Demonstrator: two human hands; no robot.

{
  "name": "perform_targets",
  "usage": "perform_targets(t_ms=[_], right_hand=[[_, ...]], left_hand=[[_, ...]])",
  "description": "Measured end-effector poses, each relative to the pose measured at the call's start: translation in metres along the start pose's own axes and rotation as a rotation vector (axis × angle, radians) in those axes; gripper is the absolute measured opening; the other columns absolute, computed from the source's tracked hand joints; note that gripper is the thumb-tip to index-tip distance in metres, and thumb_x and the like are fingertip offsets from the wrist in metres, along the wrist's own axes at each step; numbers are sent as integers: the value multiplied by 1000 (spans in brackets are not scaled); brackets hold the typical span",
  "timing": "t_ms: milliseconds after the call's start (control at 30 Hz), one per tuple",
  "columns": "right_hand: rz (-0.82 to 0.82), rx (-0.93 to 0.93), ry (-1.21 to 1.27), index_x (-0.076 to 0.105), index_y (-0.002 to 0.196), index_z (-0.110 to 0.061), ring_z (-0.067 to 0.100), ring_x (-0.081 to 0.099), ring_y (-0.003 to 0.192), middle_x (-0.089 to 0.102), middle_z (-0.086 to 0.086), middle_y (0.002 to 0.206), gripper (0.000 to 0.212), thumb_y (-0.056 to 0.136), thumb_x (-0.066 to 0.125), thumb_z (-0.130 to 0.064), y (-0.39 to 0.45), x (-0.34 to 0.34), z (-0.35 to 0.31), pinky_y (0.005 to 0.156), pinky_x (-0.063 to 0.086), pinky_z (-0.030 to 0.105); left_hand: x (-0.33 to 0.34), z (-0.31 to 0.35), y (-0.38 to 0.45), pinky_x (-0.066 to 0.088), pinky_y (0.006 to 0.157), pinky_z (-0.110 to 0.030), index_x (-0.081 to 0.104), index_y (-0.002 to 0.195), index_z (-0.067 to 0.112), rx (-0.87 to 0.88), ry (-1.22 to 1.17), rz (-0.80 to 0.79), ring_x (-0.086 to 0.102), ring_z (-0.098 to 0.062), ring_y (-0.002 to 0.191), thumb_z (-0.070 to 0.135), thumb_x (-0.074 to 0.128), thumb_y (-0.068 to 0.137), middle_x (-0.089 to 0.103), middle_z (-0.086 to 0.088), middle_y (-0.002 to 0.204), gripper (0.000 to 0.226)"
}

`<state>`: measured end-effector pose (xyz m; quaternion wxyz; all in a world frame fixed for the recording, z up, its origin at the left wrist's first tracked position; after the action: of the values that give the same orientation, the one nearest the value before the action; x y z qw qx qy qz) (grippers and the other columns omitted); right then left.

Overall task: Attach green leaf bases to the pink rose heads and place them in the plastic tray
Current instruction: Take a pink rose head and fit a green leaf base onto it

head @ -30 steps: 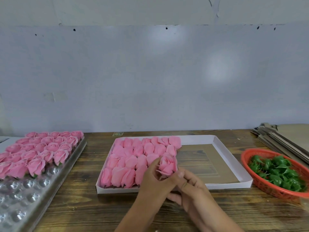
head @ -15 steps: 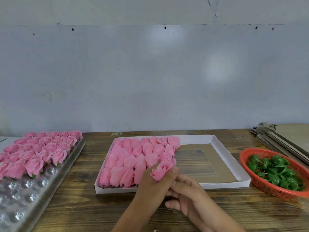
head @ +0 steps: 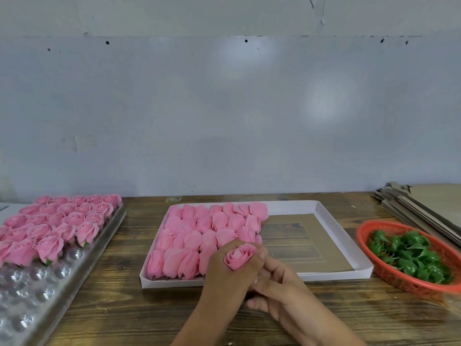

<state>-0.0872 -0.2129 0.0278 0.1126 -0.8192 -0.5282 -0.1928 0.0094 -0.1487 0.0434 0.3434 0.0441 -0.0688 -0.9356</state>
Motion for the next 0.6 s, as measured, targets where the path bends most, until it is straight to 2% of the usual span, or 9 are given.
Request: perform_targets(t_ms=[100, 233, 333, 400, 467, 533, 600], right_hand=[[-45, 38, -11, 67, 121, -7, 22, 66, 93, 65, 15, 106, 41, 81, 73, -16, -1, 0, -3, 73, 55, 29], [-103, 90, -53, 67, 115, 1, 25, 64, 95, 63, 20, 104, 42, 78, 77, -18, -5, -4, -8, 76, 55, 31], [-133, 107, -108, 64, 116, 6, 24, 65, 97, 63, 20, 106, 46, 79, 78, -18, -7, -8, -10, 81, 55, 30], [-153, 93, -158, 68, 114, -1, 22, 64, 99, 65, 17, 107, 38, 81, 78, -17, -8, -8, -11, 83, 54, 29], [-105, 63, -182, 73, 105, -9, 22, 65, 97, 67, 17, 103, 29, 77, 80, -17, -6, -8, -9, 81, 54, 29], [-10, 6, -216, 76, 100, -16, 18, 66, 90, 70, 12, 96, 26, 75, 80, -21, -4, -9, -8, 75, 54, 28], [81, -46, -308, 75, 104, -22, 14, 65, 77, 74, 4, 91, 32, 72, 80, -28, -3, -10, -8, 65, 49, 25]], left_hand=[[-1, 2, -1, 61, 71, -24, 77, 93, 25, -7, 31, -59, 74, -10, 81, 25, 74, 90, 78, 4, 86, 4], [-6, 8, -4, 59, 72, -24, 77, 100, 16, -57, -8, -234, 74, -16, 87, 34, 76, 89, 76, -10, 100, 20], [-10, 9, -5, 55, 72, -24, 76, 104, 21, -89, 1, -336, 72, -12, 89, 43, 72, 80, 75, -1, 108, 32], [-10, 8, -5, 56, 75, -27, 76, 107, 29, -82, 24, -390, 73, -20, 97, 45, 72, 81, 76, 0, 110, 31], [-9, 9, -5, 59, 79, -29, 73, 108, 37, -33, 29, -369, 72, -17, 100, 46, 77, 82, 74, 5, 111, 28], [-10, 11, -3, 59, 74, -21, 71, 106, 41, 33, -34, -267, 71, -6, 97, 45, 79, 82, 72, 14, 111, 26], [-13, 14, 0, 54, 76, -13, 73, 101, 41, 105, -106, -168, 70, -1, 97, 47, 73, 79, 74, 14, 108, 23]])
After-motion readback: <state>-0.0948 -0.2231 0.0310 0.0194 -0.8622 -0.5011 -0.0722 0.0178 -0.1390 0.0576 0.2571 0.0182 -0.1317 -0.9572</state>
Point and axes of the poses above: each hand's wrist, its own y-axis towards the middle knuckle, its own x-axis out of the palm, z = x × y, the point moved 3 cm from there along y, towards the middle knuckle
